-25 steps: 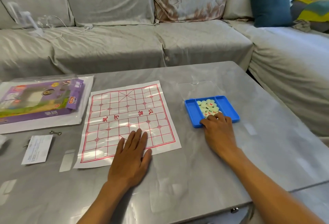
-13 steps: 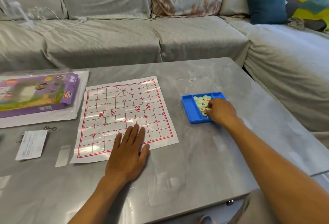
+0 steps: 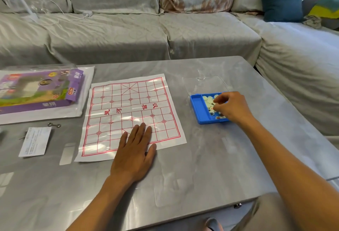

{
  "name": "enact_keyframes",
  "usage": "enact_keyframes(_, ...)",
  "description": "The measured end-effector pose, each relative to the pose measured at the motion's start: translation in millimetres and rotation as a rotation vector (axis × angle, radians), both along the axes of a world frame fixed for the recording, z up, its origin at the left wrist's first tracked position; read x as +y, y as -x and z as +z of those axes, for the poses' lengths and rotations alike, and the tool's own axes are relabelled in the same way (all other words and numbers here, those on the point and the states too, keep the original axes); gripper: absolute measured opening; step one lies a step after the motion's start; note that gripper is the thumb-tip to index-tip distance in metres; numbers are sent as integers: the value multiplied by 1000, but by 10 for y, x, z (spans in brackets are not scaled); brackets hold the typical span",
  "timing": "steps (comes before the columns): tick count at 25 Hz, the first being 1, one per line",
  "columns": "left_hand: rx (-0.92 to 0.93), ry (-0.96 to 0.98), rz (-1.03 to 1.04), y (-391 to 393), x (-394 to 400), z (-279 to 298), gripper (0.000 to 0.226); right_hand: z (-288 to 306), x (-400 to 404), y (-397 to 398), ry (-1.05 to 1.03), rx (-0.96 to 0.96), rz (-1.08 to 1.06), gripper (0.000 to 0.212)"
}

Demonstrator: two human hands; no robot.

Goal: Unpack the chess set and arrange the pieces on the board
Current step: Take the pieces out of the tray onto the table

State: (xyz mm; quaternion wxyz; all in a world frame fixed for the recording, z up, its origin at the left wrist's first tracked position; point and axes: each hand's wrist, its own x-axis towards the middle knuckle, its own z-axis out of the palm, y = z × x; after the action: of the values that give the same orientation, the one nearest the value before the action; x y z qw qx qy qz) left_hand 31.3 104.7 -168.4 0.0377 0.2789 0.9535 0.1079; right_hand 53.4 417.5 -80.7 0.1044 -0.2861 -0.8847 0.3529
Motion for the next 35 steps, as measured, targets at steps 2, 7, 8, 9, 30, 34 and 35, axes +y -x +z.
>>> enact_keyframes(2,6,13,3,-1,0,8,88,-2,-434,-242,76,-13,174,16)
enact_keyframes(7,12,46,5,-1,17,34,83,-255,-1411,-735,61,-293,597,21)
enact_keyframes(8,9,48,7,3,10,25,84,-287,-1446,-735,50,-297,612,23)
enact_keyframes(9,7,48,9,5,8,20,84,-285,-1430,-717,45,-304,616,25)
enact_keyframes(30,-6,11,6,17,8,-12,81,-277,229,333,-457,-317,327,29)
enact_keyframes(34,-7,-1,11,23,4,-19,77,-297,219,302,-390,-259,273,21)
enact_keyframes(35,-5,1,11,22,5,-19,76,-302,215,302,-394,-258,268,21)
